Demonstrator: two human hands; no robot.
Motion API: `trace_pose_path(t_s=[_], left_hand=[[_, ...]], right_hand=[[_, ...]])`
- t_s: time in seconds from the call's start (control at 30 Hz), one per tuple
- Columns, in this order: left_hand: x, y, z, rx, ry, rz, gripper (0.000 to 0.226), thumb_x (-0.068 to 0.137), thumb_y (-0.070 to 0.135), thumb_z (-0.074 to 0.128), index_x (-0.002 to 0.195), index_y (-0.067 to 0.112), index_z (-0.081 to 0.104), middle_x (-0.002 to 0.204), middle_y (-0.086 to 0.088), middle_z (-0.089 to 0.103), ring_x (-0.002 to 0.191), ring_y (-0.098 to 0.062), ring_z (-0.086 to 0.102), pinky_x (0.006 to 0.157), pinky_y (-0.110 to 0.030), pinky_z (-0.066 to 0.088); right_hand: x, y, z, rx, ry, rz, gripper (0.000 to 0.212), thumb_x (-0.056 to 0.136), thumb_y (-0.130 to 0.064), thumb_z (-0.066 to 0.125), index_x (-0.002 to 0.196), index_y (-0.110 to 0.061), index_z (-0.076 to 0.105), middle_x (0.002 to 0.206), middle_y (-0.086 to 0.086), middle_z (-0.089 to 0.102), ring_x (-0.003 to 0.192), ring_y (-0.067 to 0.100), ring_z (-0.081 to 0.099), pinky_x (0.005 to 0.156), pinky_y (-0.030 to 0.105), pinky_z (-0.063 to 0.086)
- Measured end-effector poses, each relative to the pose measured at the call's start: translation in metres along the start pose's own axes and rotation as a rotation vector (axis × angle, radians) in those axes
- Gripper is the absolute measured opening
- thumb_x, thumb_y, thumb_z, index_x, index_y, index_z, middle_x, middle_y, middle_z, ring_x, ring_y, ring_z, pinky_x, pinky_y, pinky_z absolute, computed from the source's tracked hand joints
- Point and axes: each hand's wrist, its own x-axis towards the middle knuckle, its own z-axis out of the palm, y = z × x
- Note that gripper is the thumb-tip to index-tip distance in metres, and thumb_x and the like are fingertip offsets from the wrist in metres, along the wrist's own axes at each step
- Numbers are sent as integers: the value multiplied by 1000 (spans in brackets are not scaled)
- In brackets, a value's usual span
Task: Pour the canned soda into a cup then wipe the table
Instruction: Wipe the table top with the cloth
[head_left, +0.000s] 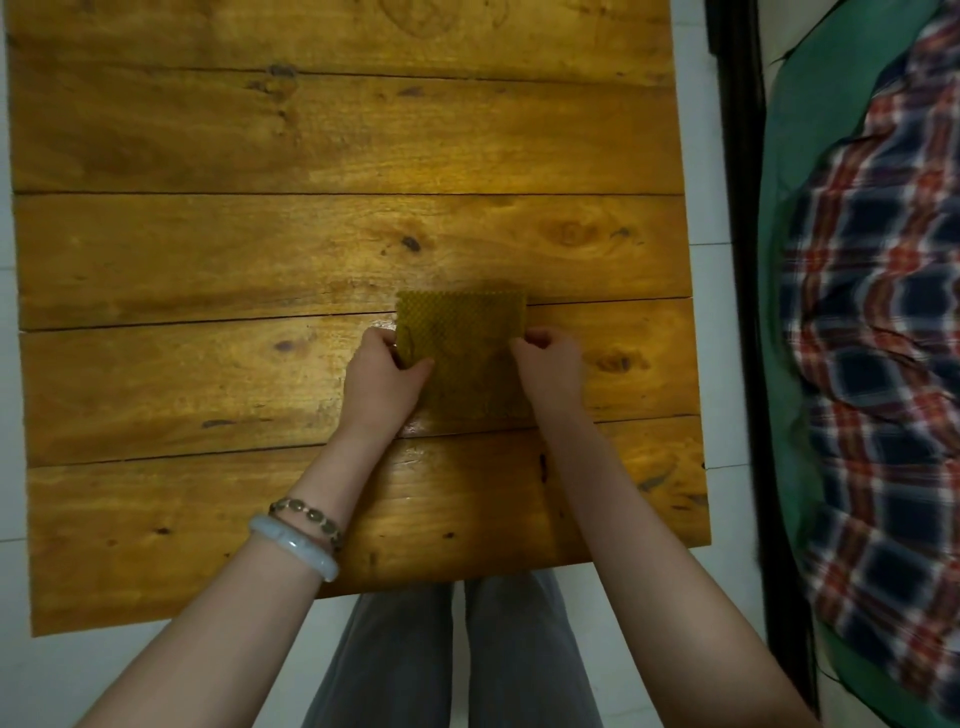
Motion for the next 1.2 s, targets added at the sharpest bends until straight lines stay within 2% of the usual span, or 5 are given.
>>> trace_pose_path(t_s=[0.23,0.47,0.77,0.97,1.2], left_hand=[[15,6,7,-83,-68,-41,18,86,14,59,75,1,54,65,-9,48,60,-21,44,56,-31,31],[26,48,12,-243,-76,127,2,92,11,55,94,12,54,73,-4,47,68,-15,44,67,-31,37],[94,163,36,-316,6,219,18,94,11,54,110,17,51,80,3,50,83,-17,49,75,-31,42],[165,230,52,-294,69,271,22,93,10,55,115,10,53,80,8,50,77,-10,49,67,-18,41],[230,285,66,-345,58,253,26,93,10,54,117,20,49,75,5,45,63,-12,47,65,-37,47]], right_hand=[[4,0,-11,122,-43,-25,3,90,-17,55,93,-16,57,78,-6,54,66,9,49,57,24,37],[44,-28,-50,205,-38,-142,0,90,-15,58,90,-15,58,73,-7,54,64,6,47,62,26,38],[142,-111,-112,139,1,-280,11,92,-19,57,102,-15,61,78,-12,54,69,-3,48,51,0,35],[220,-164,-132,92,67,-367,13,90,-18,58,101,-13,63,72,-12,53,69,2,50,60,12,36],[295,-199,-138,114,107,-370,18,88,-14,58,104,-9,64,77,-9,54,72,4,51,64,12,39]])
